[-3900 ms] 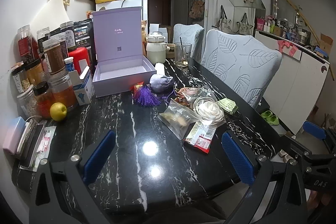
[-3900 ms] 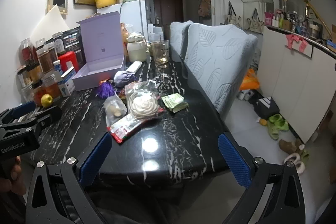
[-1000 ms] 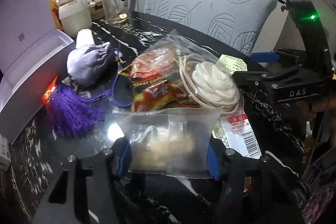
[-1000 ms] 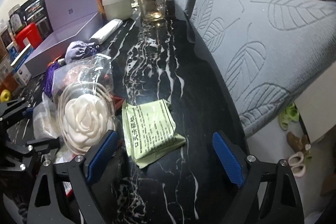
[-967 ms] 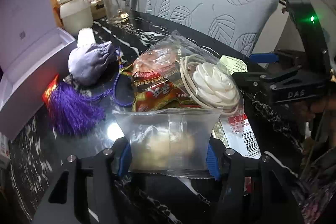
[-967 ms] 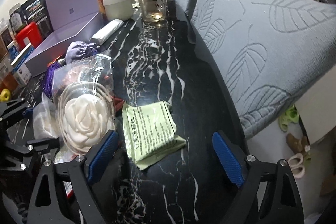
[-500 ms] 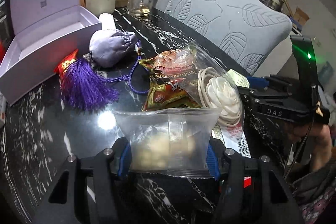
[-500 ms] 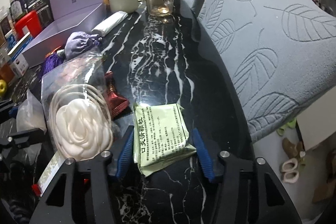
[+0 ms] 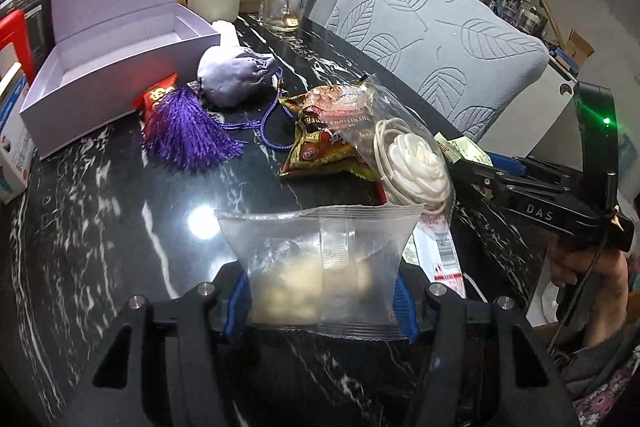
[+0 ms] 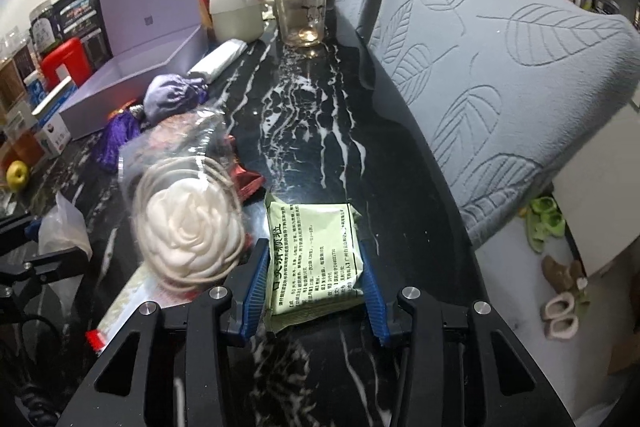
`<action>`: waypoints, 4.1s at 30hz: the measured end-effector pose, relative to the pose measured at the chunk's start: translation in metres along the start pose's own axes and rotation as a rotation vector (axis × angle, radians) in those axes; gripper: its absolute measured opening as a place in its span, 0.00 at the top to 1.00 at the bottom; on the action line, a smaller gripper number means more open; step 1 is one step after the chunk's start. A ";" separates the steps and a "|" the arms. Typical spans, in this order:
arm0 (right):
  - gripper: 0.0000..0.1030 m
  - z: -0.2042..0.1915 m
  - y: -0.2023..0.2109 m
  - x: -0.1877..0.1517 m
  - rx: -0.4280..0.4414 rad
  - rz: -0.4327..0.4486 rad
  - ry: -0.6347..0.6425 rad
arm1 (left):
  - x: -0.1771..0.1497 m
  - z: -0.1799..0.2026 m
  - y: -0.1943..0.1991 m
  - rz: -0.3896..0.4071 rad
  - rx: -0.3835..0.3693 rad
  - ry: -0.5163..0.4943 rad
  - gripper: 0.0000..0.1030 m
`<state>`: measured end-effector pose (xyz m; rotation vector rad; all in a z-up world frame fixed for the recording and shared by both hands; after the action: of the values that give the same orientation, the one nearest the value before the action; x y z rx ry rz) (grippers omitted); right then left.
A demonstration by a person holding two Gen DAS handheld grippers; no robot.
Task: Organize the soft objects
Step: 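Close the left tool on the nut bag while the right tool grasps the green sachet, then carry the nut bag and green sachet into the lavender box and release both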
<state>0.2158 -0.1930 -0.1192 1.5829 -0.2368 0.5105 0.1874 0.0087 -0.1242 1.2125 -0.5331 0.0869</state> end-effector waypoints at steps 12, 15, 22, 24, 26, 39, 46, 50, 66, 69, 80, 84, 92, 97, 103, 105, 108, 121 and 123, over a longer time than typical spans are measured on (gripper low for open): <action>0.59 -0.037 0.031 -0.018 0.056 0.057 0.054 | -0.038 -0.012 0.033 0.055 0.028 0.056 0.44; 0.59 -0.055 0.037 -0.023 0.086 0.063 0.091 | -0.051 -0.019 0.042 0.064 0.045 0.087 0.44; 0.59 -0.099 0.049 -0.029 0.171 0.090 0.175 | -0.079 -0.039 0.066 0.106 0.099 0.175 0.44; 0.59 -0.111 0.051 -0.029 0.193 0.096 0.204 | -0.085 -0.047 0.074 0.119 0.122 0.210 0.44; 0.59 -0.123 0.052 -0.030 0.208 0.102 0.233 | -0.088 -0.052 0.082 0.135 0.145 0.236 0.44; 0.59 -0.176 0.066 -0.009 0.297 0.140 0.353 | -0.072 -0.080 0.126 0.246 0.242 0.304 0.44; 0.59 -0.193 0.076 0.015 0.308 0.176 0.376 | -0.048 -0.092 0.142 0.286 0.241 0.302 0.44; 0.59 -0.194 0.081 0.032 0.304 0.201 0.370 | -0.030 -0.097 0.150 0.304 0.242 0.280 0.44; 0.59 -0.205 0.095 0.122 0.291 0.286 0.374 | 0.058 -0.133 0.174 0.378 0.295 0.209 0.44; 0.59 -0.210 0.096 0.136 0.299 0.297 0.377 | 0.071 -0.141 0.173 0.384 0.289 0.215 0.44; 0.58 -0.222 0.086 0.192 0.293 0.316 0.383 | 0.129 -0.169 0.162 0.403 0.264 0.235 0.44; 0.58 -0.221 0.078 0.216 0.275 0.319 0.378 | 0.150 -0.178 0.157 0.402 0.273 0.236 0.44; 0.58 -0.222 0.058 0.262 0.220 0.332 0.393 | 0.193 -0.197 0.145 0.408 0.293 0.249 0.44; 0.58 -0.224 0.041 0.285 0.197 0.321 0.397 | 0.212 -0.214 0.136 0.406 0.314 0.278 0.44; 0.58 -0.230 0.012 0.309 0.168 0.284 0.418 | 0.223 -0.238 0.113 0.364 0.320 0.293 0.44; 0.58 -0.232 0.001 0.315 0.156 0.265 0.421 | 0.225 -0.246 0.106 0.343 0.333 0.309 0.44; 0.58 -0.237 -0.016 0.323 0.148 0.238 0.425 | 0.227 -0.258 0.095 0.312 0.375 0.314 0.44; 0.58 -0.252 -0.071 0.333 0.117 0.154 0.437 | 0.229 -0.266 0.073 0.216 0.461 0.320 0.44; 0.58 -0.250 -0.074 0.333 0.112 0.149 0.435 | 0.230 -0.268 0.070 0.207 0.469 0.327 0.44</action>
<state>0.4959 0.1112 -0.0314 1.5256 0.0060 0.9815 0.4569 0.2275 -0.0284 1.5560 -0.3562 0.6036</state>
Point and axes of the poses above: each gripper's, at about its wrist camera, not at the fingertips, and y roughly against the way its jaws point, z to its right, x to its top, the point moved 5 cm from there along -y, roughly the way its jaws point, and after that the axes turned 13 degrees about -z, right-handed, at the moved point
